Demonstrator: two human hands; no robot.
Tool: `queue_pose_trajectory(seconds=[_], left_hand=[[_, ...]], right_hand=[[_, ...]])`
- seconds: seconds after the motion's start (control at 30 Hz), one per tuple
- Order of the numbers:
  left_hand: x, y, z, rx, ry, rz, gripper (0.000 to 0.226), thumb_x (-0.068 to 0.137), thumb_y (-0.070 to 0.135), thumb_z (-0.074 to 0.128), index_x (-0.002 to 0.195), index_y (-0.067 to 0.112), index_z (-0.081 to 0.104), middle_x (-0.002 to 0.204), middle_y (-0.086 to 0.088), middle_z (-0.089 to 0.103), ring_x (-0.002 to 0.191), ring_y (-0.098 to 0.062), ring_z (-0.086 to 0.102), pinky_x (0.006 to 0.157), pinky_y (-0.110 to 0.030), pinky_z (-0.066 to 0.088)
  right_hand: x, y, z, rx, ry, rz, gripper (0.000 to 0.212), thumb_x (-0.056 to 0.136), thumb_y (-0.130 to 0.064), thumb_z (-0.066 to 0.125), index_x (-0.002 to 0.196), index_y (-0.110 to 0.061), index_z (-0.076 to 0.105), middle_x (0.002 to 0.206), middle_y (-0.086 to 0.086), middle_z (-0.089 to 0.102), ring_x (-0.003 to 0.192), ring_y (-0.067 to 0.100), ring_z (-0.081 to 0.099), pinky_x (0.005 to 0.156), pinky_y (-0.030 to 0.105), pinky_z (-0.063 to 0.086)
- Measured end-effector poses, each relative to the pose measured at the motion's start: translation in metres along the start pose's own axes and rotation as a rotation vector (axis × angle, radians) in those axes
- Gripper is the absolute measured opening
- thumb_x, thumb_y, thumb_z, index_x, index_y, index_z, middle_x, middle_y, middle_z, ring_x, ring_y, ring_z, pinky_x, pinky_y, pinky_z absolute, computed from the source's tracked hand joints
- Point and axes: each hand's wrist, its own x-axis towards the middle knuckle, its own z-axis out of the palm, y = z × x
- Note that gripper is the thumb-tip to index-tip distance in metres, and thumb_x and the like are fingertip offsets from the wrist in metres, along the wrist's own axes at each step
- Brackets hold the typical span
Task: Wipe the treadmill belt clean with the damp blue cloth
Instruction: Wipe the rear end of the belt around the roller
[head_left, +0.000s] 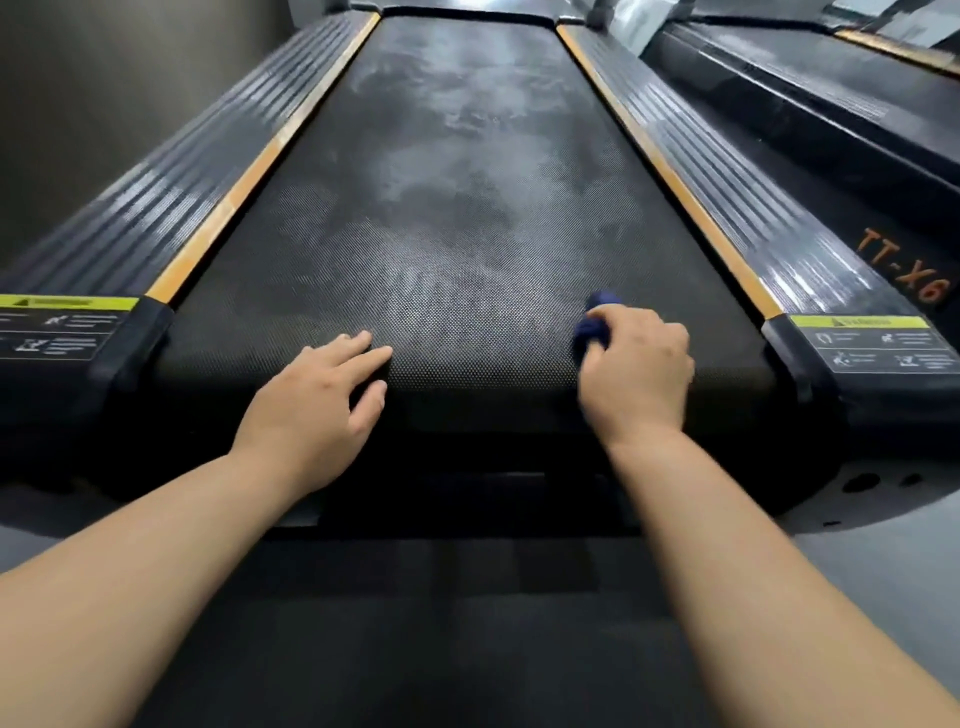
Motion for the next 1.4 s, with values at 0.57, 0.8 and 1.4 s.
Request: queue_pose_trajectory(seconds=[0.57,0.8,1.4], left_hand=[[0.002,0.007,0.001,-0.036,0.025,-0.036,0.047,0.091,0.029,0.038,0.136,0.024,0.05,0.148,0.003,0.04,0.139,-0.015,0.032,0.115,-0.031,0.015],[0.003,0.005,-0.011,-0.068,-0.003,-0.027,0.05,0.094,0.039,0.042,0.143,0.032,0.037,0.148,0.007,0.041,0.137,-0.013,0.034,0.111,-0.028,0.023],[0.06,-0.017,-0.002,0.017,0.269,-0.336,0.023,0.084,0.029,0.055,0.104,0.02,0.062,0.11,-0.017,0.054,0.103,-0.04,0.05,0.091,-0.041,0.041]], right_hand=[[-0.018,-0.065,0.032,0.11,-0.166,-0.242,0.023,0.087,-0.025,0.053,0.107,-0.026,0.064,0.11,0.005,0.064,0.104,0.031,0.053,0.089,0.037,0.035],[-0.014,-0.076,0.013,0.339,-0.463,-0.316,0.036,0.092,-0.033,0.053,0.127,-0.029,0.056,0.125,0.0,0.062,0.117,0.023,0.053,0.104,0.029,0.037],[-0.008,-0.022,0.029,0.171,-0.106,-0.171,0.047,0.083,-0.024,0.036,0.119,-0.013,0.064,0.135,0.009,0.055,0.134,0.026,0.04,0.114,0.04,0.022]])
